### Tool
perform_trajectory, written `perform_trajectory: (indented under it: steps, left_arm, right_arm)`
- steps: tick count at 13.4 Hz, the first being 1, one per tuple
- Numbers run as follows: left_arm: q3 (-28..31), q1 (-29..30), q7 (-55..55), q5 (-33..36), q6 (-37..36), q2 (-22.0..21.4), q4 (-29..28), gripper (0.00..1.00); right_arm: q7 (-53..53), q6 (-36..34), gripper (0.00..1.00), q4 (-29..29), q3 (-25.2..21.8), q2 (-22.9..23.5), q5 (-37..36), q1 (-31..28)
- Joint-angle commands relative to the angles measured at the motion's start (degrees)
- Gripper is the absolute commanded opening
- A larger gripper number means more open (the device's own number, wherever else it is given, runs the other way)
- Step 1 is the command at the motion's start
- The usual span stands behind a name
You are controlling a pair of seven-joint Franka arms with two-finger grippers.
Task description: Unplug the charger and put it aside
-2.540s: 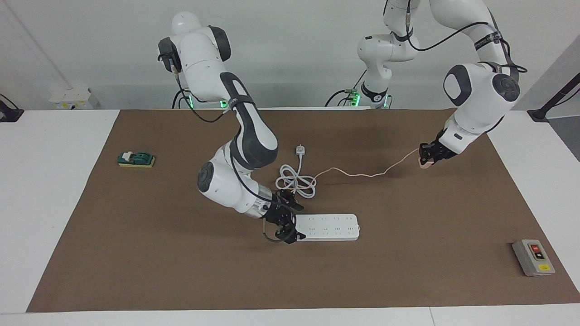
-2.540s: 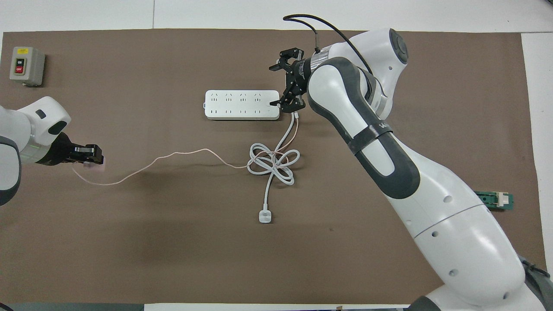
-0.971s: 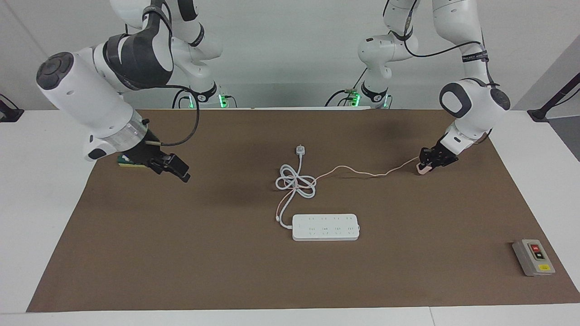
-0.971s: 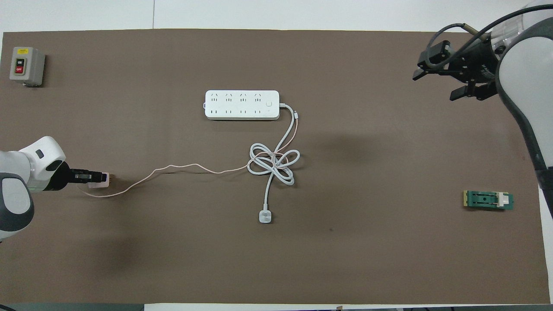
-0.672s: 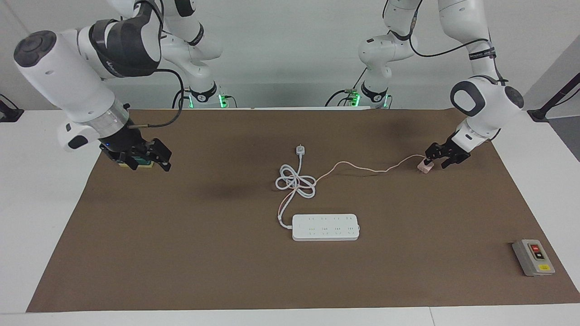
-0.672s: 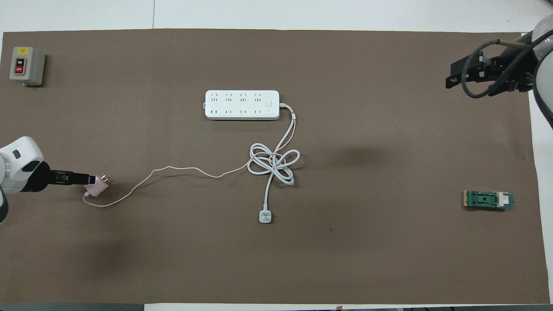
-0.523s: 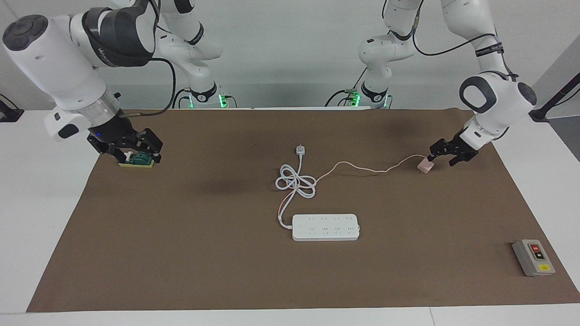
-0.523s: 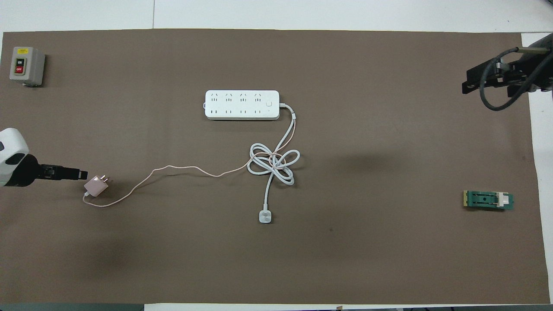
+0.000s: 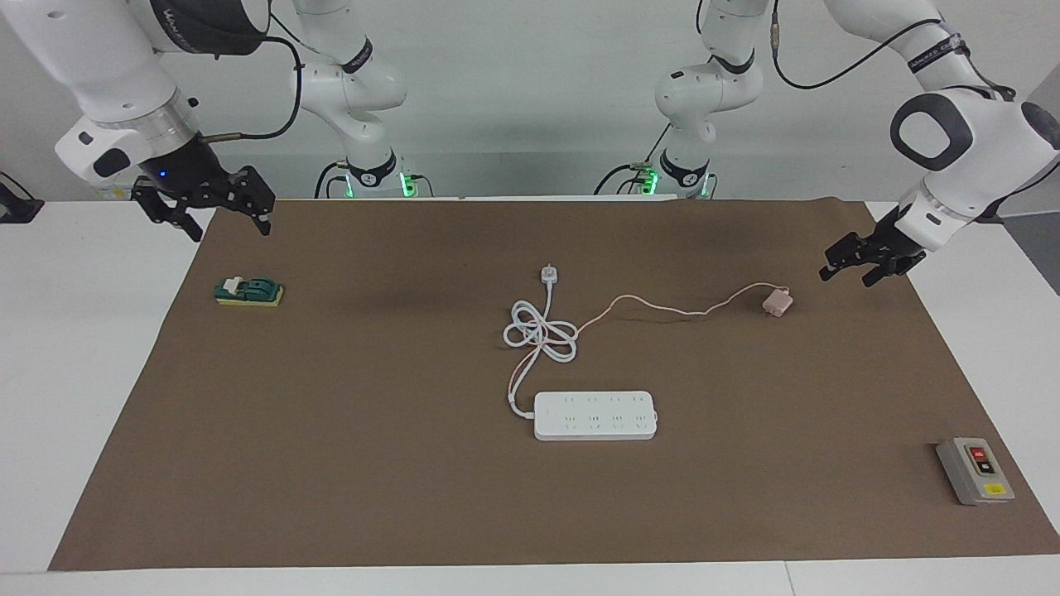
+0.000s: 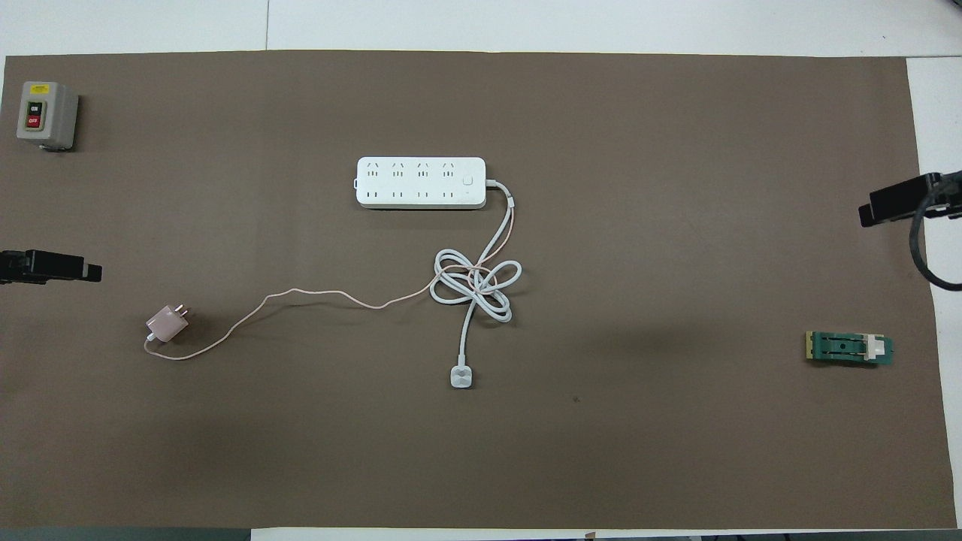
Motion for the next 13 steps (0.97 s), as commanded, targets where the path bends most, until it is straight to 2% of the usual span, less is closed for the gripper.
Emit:
perform_trajectory:
  steps: [1,5,8,10,13]
  left_arm:
    - [0.01,-2.21,-8.30,2.44,-5.86,-0.31,5.64,1.00]
    - [-0.25,-5.19,-18.14,3.14,-8.16,-2.25,9.69,1.00]
    - [-0.78,-10.20,-27.02,11.13,-15.00,-1.03,16.62,1.00]
    - [-0.86,-11.26,-27.49,11.41,-18.61,0.82,19.45,1.00]
    - [-1.30,-13.46,-27.49,11.41,-18.81,1.01,19.11,1.00]
  right_arm:
    - [-1.03,0.71,1.00,-5.70,1.20,-3.77,-1.57,-1.63]
    - [-1.21,3.15,1.00,-5.62,1.46,-3.69,-5.17,-1.28]
    - [-0.86,3.43,1.00,-5.61,2.08,-3.60,-5.45,-1.37]
    - [-0.77,3.26,1.00,-5.44,2.08,-3.60,-5.36,-1.20]
    - [-0.68,2.99,1.00,-5.18,2.08,-3.60,-4.83,-1.19]
